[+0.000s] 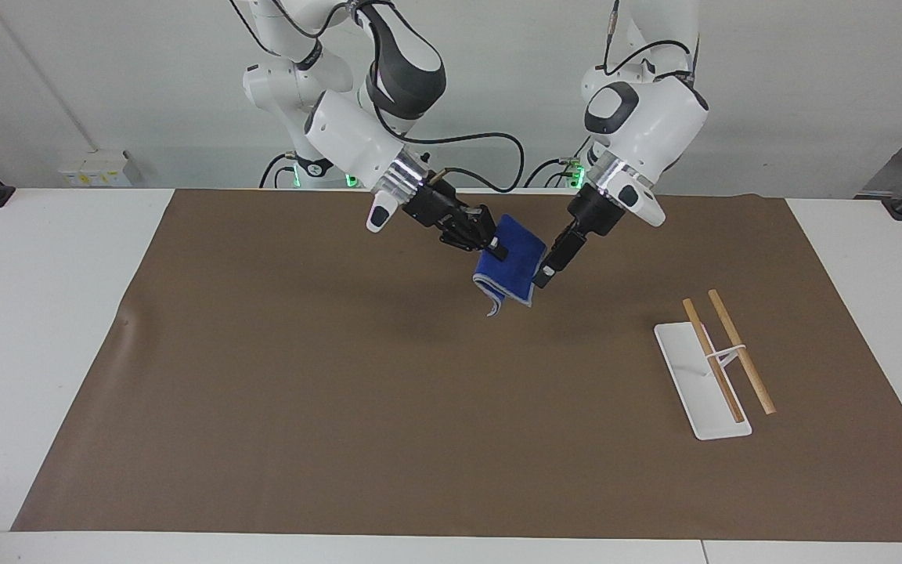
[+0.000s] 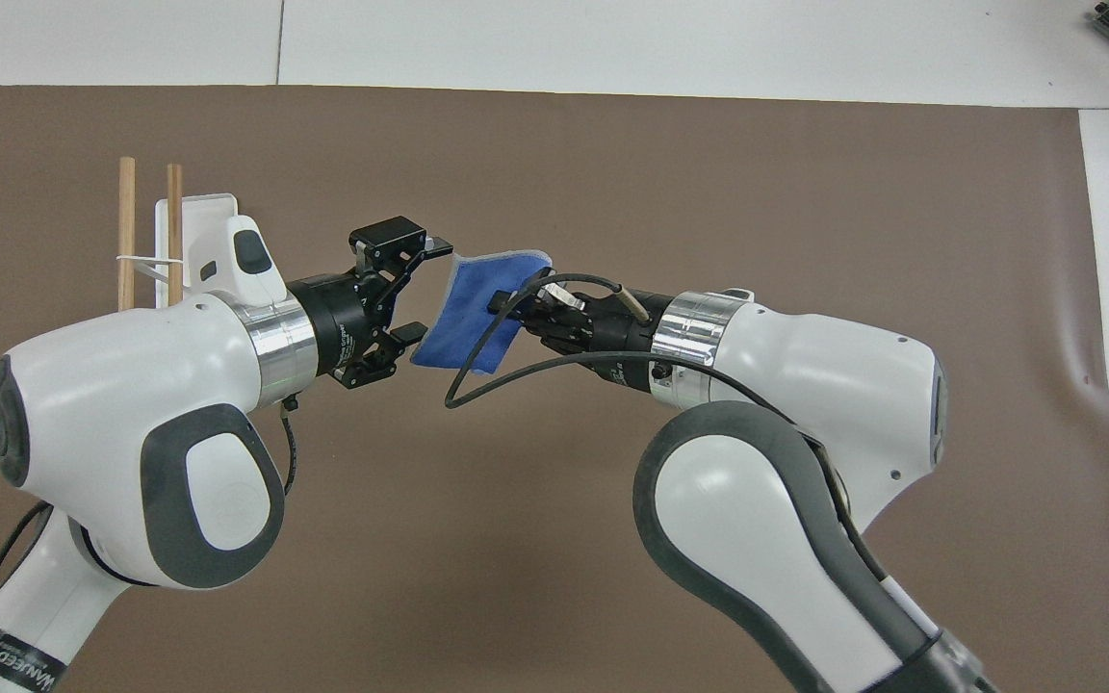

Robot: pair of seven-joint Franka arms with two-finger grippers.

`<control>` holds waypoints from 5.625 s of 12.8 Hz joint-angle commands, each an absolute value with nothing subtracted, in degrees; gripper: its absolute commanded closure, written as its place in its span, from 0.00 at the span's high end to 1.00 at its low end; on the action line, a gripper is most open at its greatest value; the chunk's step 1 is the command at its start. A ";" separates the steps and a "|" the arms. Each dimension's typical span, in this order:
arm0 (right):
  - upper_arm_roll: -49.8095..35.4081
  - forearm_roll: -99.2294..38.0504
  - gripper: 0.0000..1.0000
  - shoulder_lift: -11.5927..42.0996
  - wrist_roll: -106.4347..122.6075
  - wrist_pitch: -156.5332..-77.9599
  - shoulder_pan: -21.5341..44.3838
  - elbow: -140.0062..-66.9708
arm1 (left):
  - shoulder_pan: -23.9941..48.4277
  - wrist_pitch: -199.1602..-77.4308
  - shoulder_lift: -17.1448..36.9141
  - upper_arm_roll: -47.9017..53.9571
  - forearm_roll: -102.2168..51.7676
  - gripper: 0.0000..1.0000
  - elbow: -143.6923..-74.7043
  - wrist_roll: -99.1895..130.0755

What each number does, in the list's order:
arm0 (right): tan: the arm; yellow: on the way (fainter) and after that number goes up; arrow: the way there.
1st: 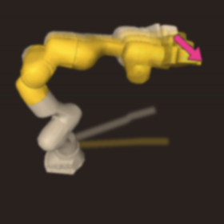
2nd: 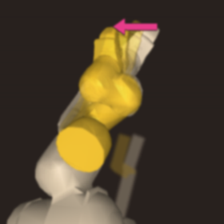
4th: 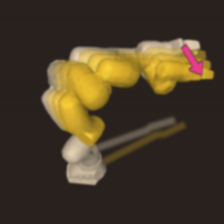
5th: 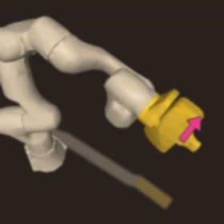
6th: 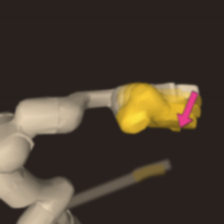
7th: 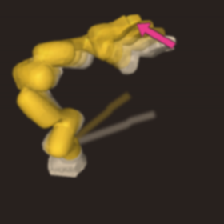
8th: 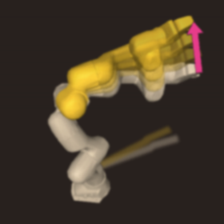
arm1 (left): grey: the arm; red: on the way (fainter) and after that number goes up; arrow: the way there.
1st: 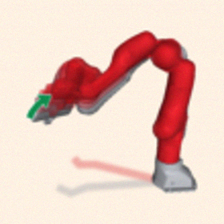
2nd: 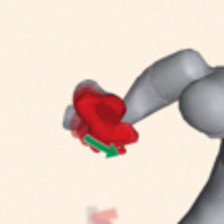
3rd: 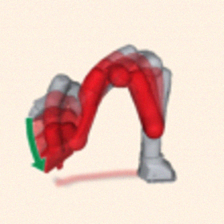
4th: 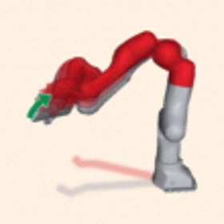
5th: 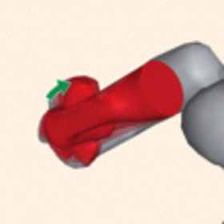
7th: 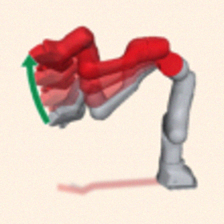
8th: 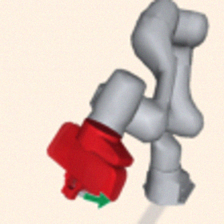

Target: Right arm passes towel to left arm to hang

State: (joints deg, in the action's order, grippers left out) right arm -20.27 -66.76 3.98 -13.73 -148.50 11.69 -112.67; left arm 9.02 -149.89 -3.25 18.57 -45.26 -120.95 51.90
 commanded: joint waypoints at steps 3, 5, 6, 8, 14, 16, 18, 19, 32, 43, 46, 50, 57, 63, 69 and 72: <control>-20.48 -68.38 0.00 3.78 -14.06 -147.92 11.43 -112.59 | 9.41 -145.03 -4.13 17.58 -46.41 1.00 -121.91 50.19; -20.48 -68.29 0.00 3.78 -14.06 -147.92 11.43 -112.68 | 8.96 -142.05 -4.39 17.58 -46.41 1.00 -121.82 49.22; -20.48 -68.29 0.00 3.78 -14.06 -147.92 11.43 -112.68 | 8.88 -139.86 -4.57 17.58 -46.41 1.00 -121.73 48.09; -20.48 -68.29 0.00 3.69 -14.06 -147.92 11.43 -112.68 | 8.18 -137.38 -5.10 17.58 -46.41 1.00 -121.55 47.64; -20.39 -68.03 0.00 3.08 -14.06 -147.92 11.34 -112.94 | 8.35 -136.93 -6.24 17.67 -46.41 0.91 -120.41 53.42; -20.39 -68.03 0.00 3.08 -14.06 -147.92 11.34 -113.03 | 8.35 -136.93 -6.33 17.67 -46.49 0.79 -120.41 53.88; -20.30 -67.77 0.00 2.99 -14.06 -147.92 11.34 -113.11 | 8.52 -137.11 -6.50 17.67 -46.49 0.62 -120.41 55.19; -20.30 -67.59 0.00 2.99 -14.06 -147.92 11.34 -113.12 | 8.53 -137.20 -6.50 17.67 -46.41 0.58 -120.50 54.93; -19.86 -65.58 0.84 0.79 -14.59 -145.99 8.79 -117.33 | 4.93 -138.51 -6.51 17.58 -45.62 0.00 -121.20 42.47; -19.60 -18.05 1.00 -6.24 -15.03 -118.59 -3.60 -115.50 | -14.48 -143.00 -0.80 17.58 -45.62 0.00 -121.20 16.29; -19.69 -8.99 1.00 -6.06 -15.20 -113.04 -5.09 -111.98 | -18.36 -148.33 1.05 17.58 -45.62 0.00 -120.85 10.74; -19.60 -7.82 1.00 -5.63 -15.12 -111.36 -7.20 -109.43 | -22.66 -152.75 4.47 17.58 -45.62 0.00 -116.99 10.46; -19.69 -2.37 1.00 -4.31 -14.94 -110.04 -8.79 -105.65 | -28.04 -153.98 4.93 17.49 -45.61 0.00 -119.34 10.63; -17.33 -2.11 1.00 -3.87 -14.41 -105.13 -10.03 -101.17 | -27.07 -157.50 3.08 17.58 -45.62 0.00 -128.40 10.90; -2.11 -1.93 1.00 -3.69 -14.33 -100.64 1.85 -97.91 | -27.51 -158.64 3.60 17.49 -45.62 0.94 -128.76 10.63; -1.93 -0.97 1.00 -2.21 -14.33 -99.67 1.85 -95.02 | -29.52 -157.86 3.95 17.49 -45.53 0.93 -127.62 10.02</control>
State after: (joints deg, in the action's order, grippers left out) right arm -2.27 -2.91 -4.53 -14.10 -101.38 1.19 -98.57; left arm -27.80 -157.76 4.84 17.31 -45.31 -127.19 11.25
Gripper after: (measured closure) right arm 0.000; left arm 0.357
